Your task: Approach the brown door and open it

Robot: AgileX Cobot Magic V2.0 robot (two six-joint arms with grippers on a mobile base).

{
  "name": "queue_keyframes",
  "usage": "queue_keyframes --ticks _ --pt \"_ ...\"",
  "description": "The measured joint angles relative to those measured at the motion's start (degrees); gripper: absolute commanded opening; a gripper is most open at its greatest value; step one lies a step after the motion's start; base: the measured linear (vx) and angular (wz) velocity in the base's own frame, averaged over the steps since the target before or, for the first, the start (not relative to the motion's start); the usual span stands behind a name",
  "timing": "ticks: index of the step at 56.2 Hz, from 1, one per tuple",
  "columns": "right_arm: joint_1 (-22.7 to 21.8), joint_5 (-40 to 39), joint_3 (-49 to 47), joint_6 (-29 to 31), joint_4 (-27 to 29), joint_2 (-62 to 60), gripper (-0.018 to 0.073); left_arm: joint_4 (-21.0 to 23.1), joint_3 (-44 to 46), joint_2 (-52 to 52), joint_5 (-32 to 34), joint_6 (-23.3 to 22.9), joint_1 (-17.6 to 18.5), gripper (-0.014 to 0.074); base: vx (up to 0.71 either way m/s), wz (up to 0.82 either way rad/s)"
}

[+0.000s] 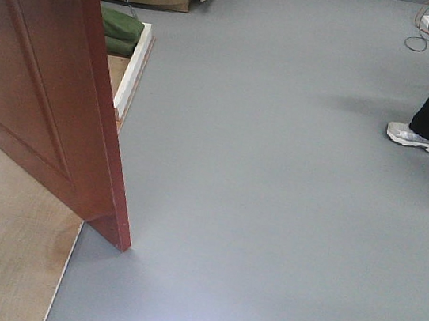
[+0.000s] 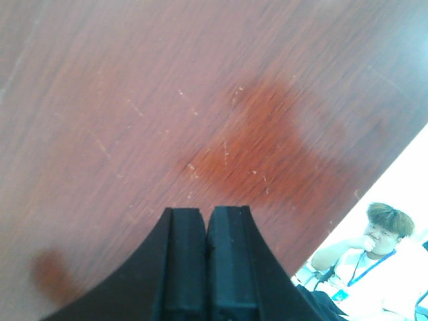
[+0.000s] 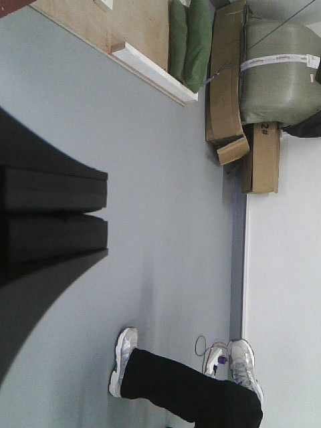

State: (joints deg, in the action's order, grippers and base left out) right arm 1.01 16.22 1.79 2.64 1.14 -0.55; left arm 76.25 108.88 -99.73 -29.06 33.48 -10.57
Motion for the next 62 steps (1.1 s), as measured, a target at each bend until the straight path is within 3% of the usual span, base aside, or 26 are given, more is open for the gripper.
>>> queue_keyframes --ticks 62 --pt "0.00 0.00 0.00 0.00 0.00 0.00 0.0000 -0.06 0.00 0.29 0.36 0.00 -0.43 -0.0003 0.02 -0.02"
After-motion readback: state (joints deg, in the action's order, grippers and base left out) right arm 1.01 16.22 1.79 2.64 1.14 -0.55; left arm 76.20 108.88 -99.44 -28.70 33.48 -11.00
